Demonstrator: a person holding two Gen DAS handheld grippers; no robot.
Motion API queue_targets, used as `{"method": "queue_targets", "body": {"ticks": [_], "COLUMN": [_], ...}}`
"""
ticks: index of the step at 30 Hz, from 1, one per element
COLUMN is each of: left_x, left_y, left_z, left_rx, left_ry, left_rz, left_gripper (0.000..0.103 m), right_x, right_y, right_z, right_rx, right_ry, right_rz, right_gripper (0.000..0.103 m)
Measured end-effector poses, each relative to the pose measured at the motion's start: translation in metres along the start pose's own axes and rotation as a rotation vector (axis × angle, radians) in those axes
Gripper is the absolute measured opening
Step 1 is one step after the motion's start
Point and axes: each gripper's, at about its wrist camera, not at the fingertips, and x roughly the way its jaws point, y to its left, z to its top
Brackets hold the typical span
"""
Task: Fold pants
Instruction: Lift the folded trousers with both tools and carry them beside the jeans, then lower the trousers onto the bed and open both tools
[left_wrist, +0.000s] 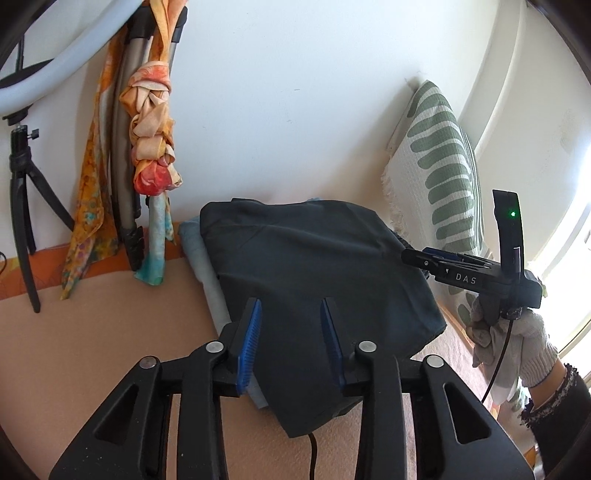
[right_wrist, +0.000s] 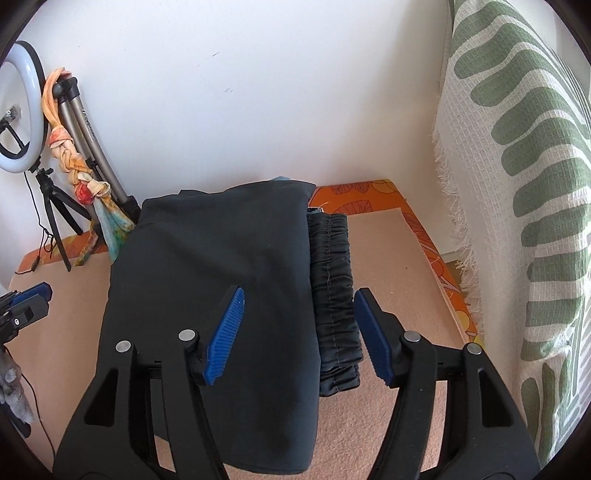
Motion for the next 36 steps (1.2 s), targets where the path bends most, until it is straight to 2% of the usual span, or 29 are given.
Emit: {"method": "queue_targets", "body": {"ticks": [3,7,13,17,24,28,36], "left_x": [-0.020,-0.047,-0.087,-0.111,-0.146,-0.157,-0.183], "left_y": [-0.013,-0.027,-0.041,-0.047,-0.053,-0.059,-0.066], "left_z": [-0.006,-0.012,-0.024,-0.036,-0.068,-0.086,-0.113], "left_rx": [0.042,0.066,0.085,0.084,0.060,0.085,0.109], "left_ry": [-0.032,-0.062,-0.082,-0.092,-0.102,-0.081,-0.085], "left_rz": [0.015,0.028,0.059,0.077,0.069,0.077,0.089], "left_gripper": [0.058,0.068,0.080,0.081,0.081,0.081,0.081], "right_x": [-0.019,-0.052,-0.107,-0.138,-0.179,-0.195,-0.209], "right_y": [0.007,0.025,0.059,0.080,0.109,0.122,0.140], "right_z": [-0.006,-0.015,-0.034,-0.053,-0.093,-0.115,-0.148], "right_rx": [0.018,0.004,-0.022,-0.031,-0.017,0.001,0.037], "right_ry": [-0.008,-0.040,-0.121,-0.153,-0.181,-0.212,-0.199], "right_rz": [0.006,-0.011,-0.027,-0.046,-0.092,-0.129,-0.097], "right_gripper": [0.075,0.079,0.093,0.101,0.103,0.103,0.103]}}
